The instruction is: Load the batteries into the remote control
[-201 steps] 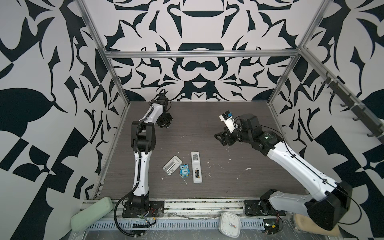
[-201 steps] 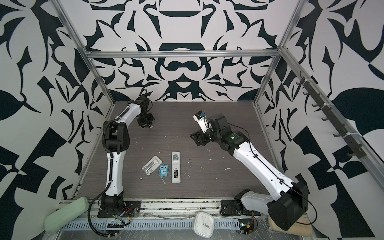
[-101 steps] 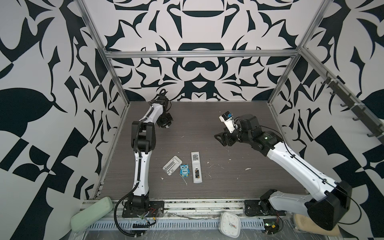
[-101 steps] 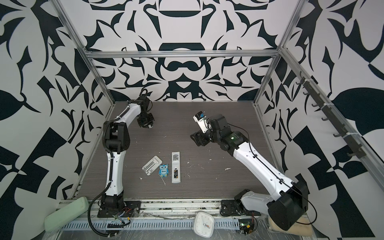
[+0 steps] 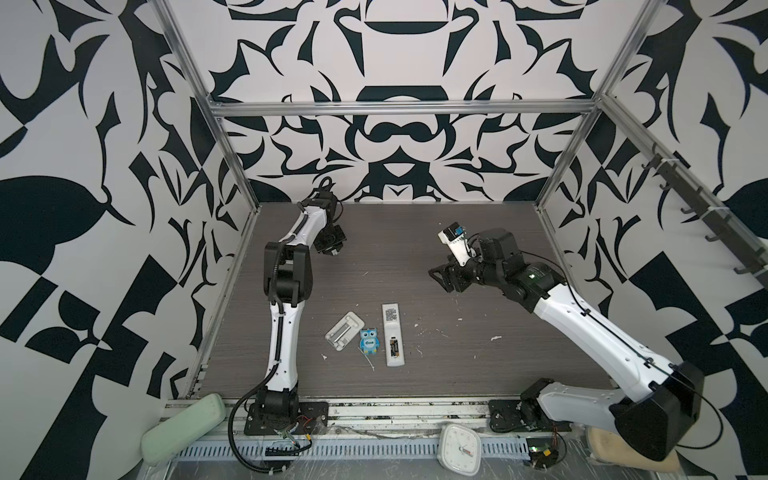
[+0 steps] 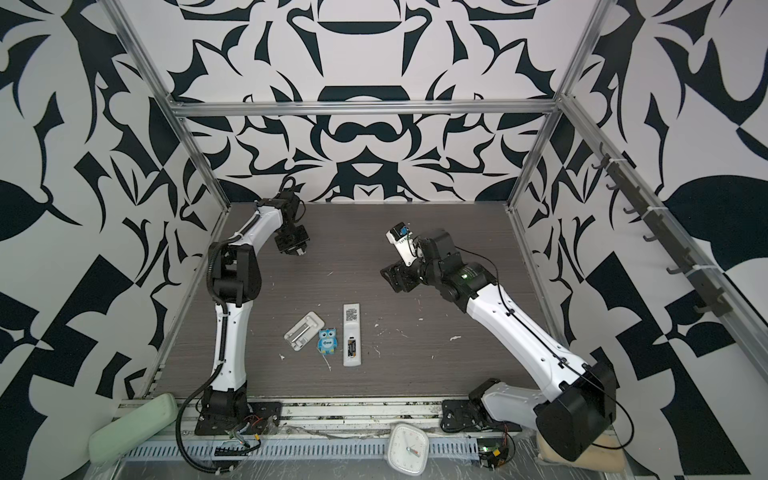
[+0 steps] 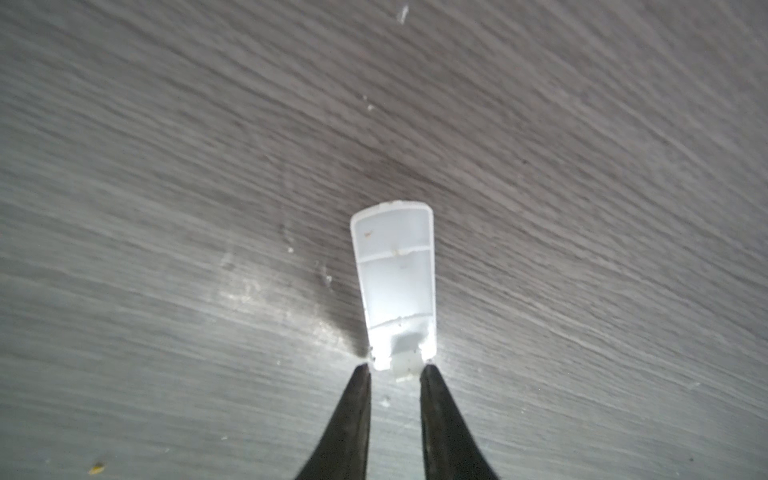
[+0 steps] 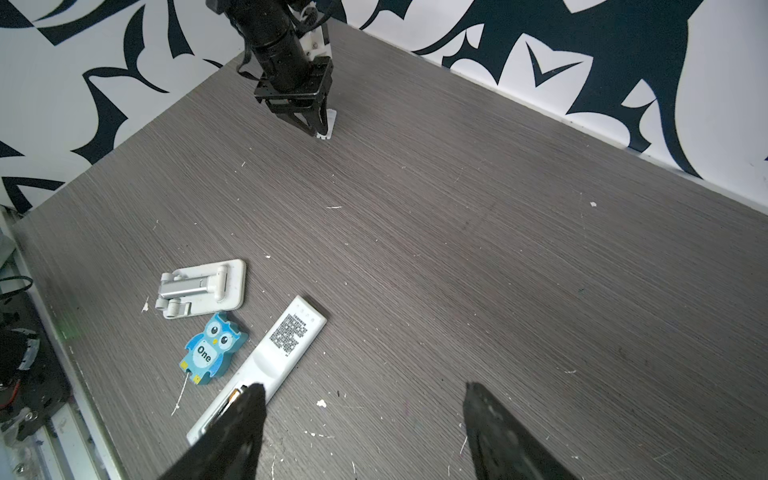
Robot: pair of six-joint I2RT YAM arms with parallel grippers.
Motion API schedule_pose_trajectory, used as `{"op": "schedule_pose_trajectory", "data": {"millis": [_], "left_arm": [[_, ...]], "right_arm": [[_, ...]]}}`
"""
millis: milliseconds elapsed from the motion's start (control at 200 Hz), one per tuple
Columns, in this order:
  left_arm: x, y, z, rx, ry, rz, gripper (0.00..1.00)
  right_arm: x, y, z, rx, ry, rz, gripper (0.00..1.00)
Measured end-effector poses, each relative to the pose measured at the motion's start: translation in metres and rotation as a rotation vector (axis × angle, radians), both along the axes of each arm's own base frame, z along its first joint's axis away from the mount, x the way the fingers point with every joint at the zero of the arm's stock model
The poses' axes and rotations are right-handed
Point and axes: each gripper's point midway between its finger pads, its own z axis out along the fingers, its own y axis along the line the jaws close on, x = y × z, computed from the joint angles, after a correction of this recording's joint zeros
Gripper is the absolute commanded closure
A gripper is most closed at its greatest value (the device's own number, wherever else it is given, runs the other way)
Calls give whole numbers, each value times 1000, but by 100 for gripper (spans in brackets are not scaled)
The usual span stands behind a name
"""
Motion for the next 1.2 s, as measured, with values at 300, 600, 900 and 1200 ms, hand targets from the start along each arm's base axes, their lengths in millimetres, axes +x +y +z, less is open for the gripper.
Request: {"op": "schedule_pose_trajectory", "data": {"millis": [300, 600, 900, 1200], "left_arm": [[2, 0, -5, 7, 7, -3, 71], [1, 2, -6, 22, 11, -9, 79], [2, 2, -5, 25, 10, -9, 86], [-5, -2, -4, -1, 21, -18, 89]], "right_arm": [[0, 0, 0, 0, -1, 0, 22], [0, 0, 0, -1, -1, 0, 22], [0, 0, 0, -1, -1, 0, 22], [0, 0, 0, -4, -5, 3, 23]]}}
